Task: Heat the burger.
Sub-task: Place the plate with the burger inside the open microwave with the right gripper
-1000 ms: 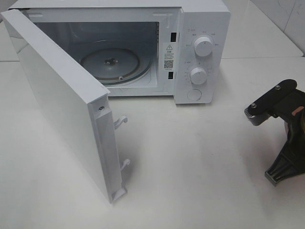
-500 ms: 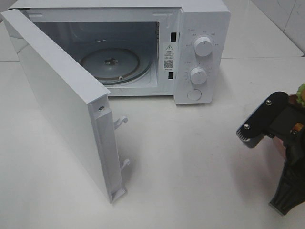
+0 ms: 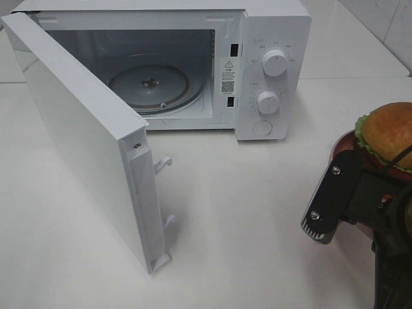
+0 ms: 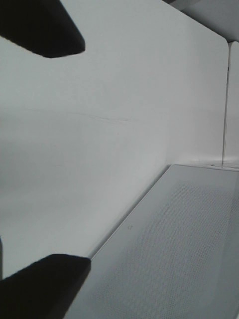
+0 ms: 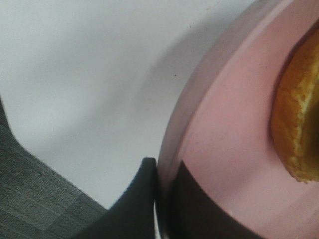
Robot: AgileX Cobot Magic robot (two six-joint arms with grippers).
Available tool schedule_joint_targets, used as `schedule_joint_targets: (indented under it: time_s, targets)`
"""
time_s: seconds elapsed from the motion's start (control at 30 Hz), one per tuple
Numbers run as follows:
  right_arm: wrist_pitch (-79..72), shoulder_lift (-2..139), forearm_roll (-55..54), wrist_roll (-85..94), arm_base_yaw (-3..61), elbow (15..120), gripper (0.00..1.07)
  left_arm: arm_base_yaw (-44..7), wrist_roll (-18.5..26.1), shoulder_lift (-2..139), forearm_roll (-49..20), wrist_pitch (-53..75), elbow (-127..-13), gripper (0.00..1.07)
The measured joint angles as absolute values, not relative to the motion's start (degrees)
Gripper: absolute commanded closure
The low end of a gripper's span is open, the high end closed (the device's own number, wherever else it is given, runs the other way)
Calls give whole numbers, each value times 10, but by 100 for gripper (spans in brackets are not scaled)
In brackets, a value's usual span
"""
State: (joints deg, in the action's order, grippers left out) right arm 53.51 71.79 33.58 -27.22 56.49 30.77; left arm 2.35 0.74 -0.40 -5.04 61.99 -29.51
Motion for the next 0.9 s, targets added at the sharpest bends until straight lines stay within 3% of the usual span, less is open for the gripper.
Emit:
schedule_joint_targets:
  time_s: [0.23, 0.9]
  targets:
    - [533, 718, 340, -199, 596, 308, 107, 23, 7, -4, -50, 620, -295, 6]
    - [466, 718, 344, 69, 598, 307, 107, 23, 7, -4, -50, 620, -295, 6]
